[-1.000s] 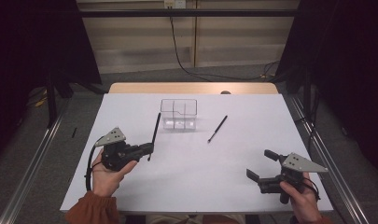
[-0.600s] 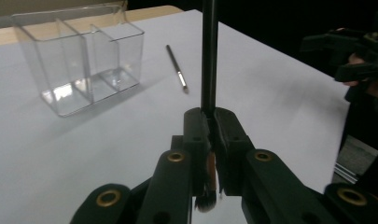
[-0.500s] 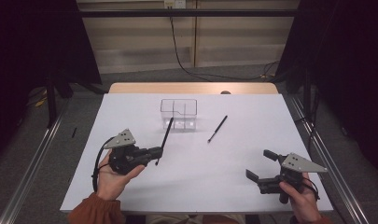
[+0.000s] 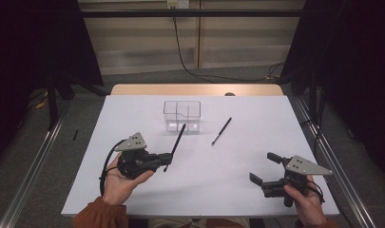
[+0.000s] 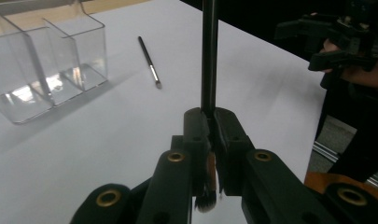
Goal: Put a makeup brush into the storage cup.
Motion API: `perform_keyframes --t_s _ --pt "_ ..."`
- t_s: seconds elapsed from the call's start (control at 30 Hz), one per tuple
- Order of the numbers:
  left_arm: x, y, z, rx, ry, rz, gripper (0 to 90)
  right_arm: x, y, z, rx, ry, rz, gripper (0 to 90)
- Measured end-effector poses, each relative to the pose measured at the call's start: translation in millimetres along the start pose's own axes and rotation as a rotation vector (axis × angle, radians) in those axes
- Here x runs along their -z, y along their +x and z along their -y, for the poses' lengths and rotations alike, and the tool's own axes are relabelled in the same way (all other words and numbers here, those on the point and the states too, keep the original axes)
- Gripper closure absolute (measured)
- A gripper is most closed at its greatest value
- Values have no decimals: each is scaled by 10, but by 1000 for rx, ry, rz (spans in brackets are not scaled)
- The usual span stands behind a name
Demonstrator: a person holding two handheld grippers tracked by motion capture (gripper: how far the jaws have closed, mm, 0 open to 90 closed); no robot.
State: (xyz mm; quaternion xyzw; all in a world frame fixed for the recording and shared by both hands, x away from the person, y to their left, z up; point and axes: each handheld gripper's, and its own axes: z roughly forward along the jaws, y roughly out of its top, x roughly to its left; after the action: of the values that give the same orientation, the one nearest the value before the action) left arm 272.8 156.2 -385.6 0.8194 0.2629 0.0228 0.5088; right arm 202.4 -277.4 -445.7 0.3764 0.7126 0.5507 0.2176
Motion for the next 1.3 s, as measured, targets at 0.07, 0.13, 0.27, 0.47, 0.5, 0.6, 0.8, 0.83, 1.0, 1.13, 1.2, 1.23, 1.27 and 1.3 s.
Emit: perform_keyframes --t_s 0.07,0.13,0.27,0.47,0.5,0.6,0.8,0.83,1.0,1.13,1.2,1.23,1.27,1.3 --pt "-39 -23 -4 -1 15 12 842 -3 4 0 0 0 0 0" --pt "-77 -31 -8 3 27 22 843 -6 5 -1 -1 -2 -2 0" --pt "-129 -51 -22 -1 51 38 843 -10 10 -1 4 -1 -5 0" --pt "-171 -85 -69 -5 68 73 842 -24 34 -1 13 -1 -16 0" --pt "-180 -93 -75 -6 73 77 843 -25 35 -1 14 -1 -20 0" --pt "-213 -115 -92 -13 84 86 842 -29 39 -4 16 -5 -23 0" --pt "-267 -138 -107 -26 118 69 843 -36 47 -11 11 -10 -30 0" --pt "-271 -139 -107 -26 127 63 842 -39 47 -12 14 -12 -31 0" --pt "-286 -161 -130 -36 207 58 842 -56 54 -44 14 -24 -36 0" --pt "-270 -167 -156 -62 247 72 842 -83 77 -79 19 -31 -57 0" --pt "-267 -167 -164 -52 264 71 842 -95 91 -94 23 -33 -69 0" --pt "-265 -163 -170 -49 275 71 843 -103 93 -101 31 -34 -77 0" --pt "-266 -159 -174 -43 280 73 842 -110 98 -108 33 -33 -83 0" --pt "-266 -157 -178 -37 289 78 842 -118 102 -116 33 -33 -85 0"
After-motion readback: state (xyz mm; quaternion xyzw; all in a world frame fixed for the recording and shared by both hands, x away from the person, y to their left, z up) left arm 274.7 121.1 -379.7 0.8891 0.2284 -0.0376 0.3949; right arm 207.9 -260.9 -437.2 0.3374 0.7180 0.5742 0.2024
